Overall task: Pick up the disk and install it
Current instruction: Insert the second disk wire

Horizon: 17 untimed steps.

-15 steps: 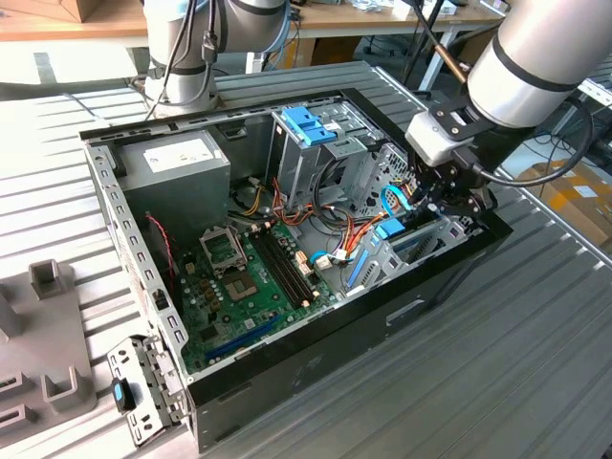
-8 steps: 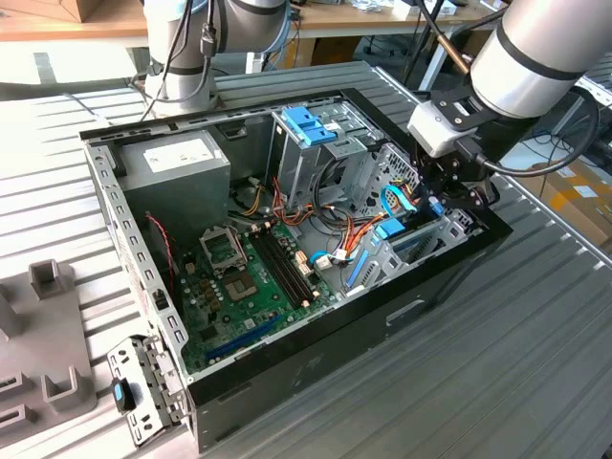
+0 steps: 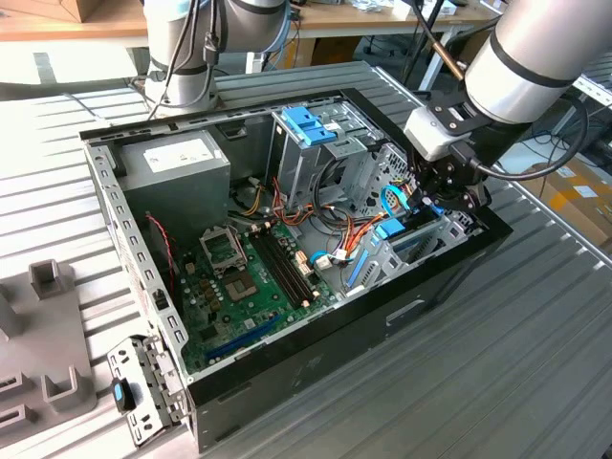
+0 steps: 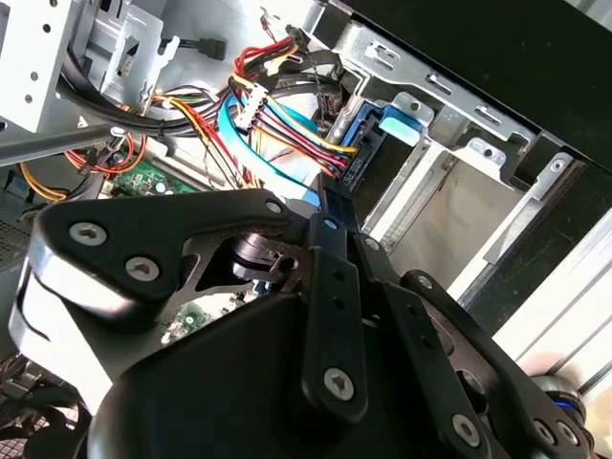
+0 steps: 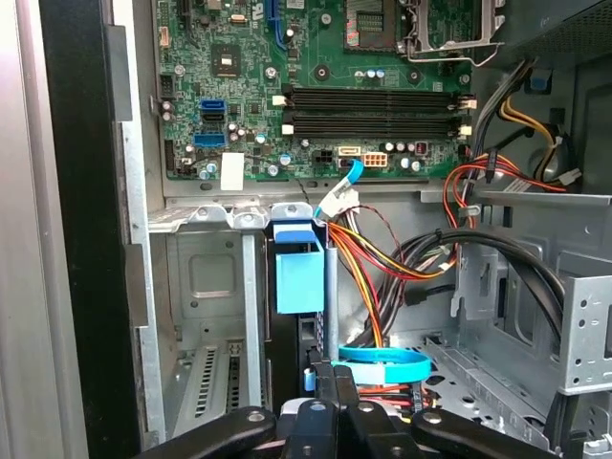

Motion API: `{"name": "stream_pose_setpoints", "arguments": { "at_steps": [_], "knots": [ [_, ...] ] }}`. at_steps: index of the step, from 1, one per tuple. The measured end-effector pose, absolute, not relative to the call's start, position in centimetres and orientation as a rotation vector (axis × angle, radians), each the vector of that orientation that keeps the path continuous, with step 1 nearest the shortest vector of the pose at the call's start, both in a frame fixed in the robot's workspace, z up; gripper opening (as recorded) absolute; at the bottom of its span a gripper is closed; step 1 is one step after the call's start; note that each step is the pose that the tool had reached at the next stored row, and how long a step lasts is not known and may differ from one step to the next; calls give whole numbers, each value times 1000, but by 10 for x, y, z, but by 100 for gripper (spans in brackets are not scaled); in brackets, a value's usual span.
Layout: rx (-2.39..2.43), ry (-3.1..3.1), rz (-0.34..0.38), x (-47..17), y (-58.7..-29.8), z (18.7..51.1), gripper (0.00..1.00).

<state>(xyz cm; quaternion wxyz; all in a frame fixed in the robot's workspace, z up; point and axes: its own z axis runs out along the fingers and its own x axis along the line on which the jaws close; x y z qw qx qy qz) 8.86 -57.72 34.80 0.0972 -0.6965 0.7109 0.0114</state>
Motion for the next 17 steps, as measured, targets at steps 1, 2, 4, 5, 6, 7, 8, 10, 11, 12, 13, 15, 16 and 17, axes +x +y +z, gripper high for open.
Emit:
{"name": "stream_pose_setpoints", "arguments": {
  "at_steps": [1, 2, 4, 5, 6, 7, 8, 10, 11, 12, 13, 15, 16, 17],
  "knots": [
    [-2063, 2106, 35, 89, -577, 347, 11],
    [-2063, 2106, 36, 89, -577, 347, 11],
    [-2064, 2107, 37, 89, -577, 346, 11],
    [-2064, 2107, 38, 90, -577, 346, 11],
    [-2064, 2108, 39, 90, -577, 346, 11],
    [-2065, 2108, 39, 91, -577, 345, 11],
    [-2065, 2108, 40, 93, -577, 345, 11],
    [-2065, 2109, 40, 95, -577, 345, 11],
    [-2065, 2108, 40, 96, -577, 346, 11],
    [-2065, 2108, 41, 96, -577, 347, 11],
    [-2065, 2109, 40, 97, -577, 349, 11],
    [-2065, 2108, 41, 98, -577, 352, 11],
    [-2065, 2108, 41, 100, -577, 353, 11],
    [-2065, 2108, 41, 101, -577, 354, 11]
  ]
}}
